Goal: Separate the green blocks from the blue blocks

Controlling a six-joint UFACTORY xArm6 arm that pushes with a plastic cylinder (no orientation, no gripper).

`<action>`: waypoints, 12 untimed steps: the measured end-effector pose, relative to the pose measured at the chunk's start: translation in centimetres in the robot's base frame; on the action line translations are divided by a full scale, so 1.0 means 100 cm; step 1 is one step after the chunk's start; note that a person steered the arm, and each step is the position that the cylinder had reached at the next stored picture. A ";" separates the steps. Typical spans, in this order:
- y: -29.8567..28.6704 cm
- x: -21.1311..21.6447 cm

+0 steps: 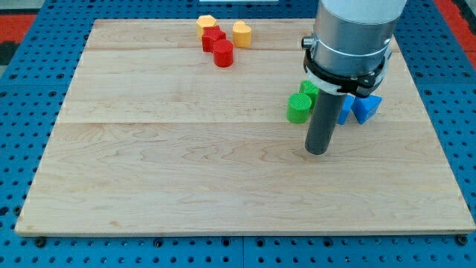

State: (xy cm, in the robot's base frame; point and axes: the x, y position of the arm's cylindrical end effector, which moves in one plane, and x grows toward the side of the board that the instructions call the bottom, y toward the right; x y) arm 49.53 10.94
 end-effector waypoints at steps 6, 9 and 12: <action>0.173 -0.067; 0.067 -0.121; -0.050 -0.073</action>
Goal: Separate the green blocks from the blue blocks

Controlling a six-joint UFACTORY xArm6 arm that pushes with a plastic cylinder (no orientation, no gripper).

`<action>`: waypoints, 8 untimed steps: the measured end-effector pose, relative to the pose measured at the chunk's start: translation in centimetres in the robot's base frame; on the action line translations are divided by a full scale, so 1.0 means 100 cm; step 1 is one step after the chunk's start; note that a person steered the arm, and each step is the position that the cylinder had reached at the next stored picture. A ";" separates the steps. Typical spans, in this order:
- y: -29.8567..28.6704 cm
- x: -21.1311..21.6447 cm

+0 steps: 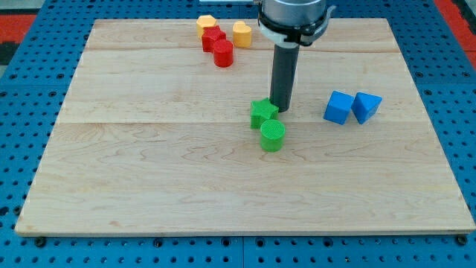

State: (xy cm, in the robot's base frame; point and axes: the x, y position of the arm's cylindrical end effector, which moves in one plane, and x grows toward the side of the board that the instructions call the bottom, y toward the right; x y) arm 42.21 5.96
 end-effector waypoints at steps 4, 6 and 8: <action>0.035 0.025; 0.008 0.063; -0.054 0.035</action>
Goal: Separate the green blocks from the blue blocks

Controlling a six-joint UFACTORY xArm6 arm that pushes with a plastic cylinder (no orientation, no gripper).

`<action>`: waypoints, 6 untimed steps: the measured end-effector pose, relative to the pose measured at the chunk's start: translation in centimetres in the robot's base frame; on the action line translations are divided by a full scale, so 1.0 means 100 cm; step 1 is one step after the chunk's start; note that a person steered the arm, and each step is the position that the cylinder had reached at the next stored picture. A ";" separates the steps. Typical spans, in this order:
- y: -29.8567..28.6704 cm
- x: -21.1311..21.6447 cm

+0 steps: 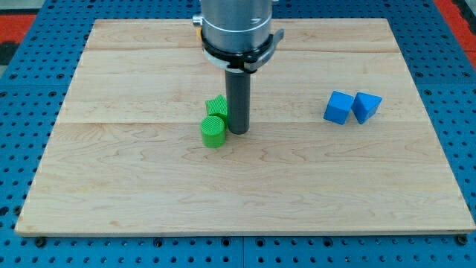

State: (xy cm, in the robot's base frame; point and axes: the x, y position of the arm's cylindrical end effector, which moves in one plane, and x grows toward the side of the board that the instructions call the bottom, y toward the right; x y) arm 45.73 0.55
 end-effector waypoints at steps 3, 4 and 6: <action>-0.025 -0.067; -0.057 -0.040; -0.156 -0.122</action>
